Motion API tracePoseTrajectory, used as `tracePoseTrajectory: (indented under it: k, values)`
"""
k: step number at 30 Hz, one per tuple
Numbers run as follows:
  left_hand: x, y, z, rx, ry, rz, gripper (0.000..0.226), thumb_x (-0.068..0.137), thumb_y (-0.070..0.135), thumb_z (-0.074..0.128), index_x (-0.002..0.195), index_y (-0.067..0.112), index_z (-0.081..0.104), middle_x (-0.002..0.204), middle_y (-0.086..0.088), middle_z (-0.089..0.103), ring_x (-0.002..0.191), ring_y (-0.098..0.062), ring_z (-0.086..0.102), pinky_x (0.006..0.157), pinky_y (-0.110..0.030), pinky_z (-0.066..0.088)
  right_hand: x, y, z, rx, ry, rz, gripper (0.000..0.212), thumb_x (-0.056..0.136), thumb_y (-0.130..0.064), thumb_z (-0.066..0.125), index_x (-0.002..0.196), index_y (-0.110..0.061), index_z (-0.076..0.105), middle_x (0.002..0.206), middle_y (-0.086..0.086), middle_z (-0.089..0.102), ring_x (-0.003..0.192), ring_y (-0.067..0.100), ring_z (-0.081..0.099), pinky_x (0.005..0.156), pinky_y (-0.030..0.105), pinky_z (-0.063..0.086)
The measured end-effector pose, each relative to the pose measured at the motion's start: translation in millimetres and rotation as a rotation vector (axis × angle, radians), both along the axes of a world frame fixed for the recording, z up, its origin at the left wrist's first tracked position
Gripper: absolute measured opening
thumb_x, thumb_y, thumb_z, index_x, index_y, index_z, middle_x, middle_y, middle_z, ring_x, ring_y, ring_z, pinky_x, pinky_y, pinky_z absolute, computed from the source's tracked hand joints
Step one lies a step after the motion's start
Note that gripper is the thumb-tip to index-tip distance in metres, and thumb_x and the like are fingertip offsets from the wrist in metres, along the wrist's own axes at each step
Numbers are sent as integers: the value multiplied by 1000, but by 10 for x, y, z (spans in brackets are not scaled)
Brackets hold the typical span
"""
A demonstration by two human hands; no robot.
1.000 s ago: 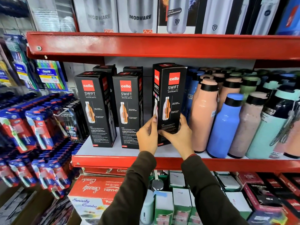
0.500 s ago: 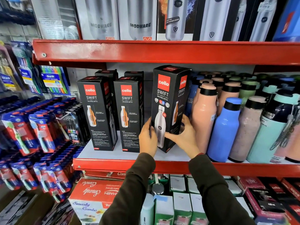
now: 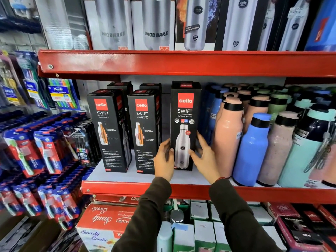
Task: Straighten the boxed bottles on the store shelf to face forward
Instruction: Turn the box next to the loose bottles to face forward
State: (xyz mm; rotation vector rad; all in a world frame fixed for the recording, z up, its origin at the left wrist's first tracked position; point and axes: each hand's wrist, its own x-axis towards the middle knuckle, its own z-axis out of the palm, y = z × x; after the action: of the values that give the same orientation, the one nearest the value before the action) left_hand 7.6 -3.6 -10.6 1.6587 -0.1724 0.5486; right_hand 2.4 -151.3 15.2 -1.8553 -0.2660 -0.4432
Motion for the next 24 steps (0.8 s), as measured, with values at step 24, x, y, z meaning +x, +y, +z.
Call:
tracePoseTrajectory:
  k: [24]
  values:
    - [25,-78,-93,31,60,64,38,98,6,50,134,17,50,131,-4,63,117,-4,56,99,-18,40,127,106,-225,-27,5,-119,73,91,7,53,150,-29,31,135,-13,47,132,5,42,111,31,39]
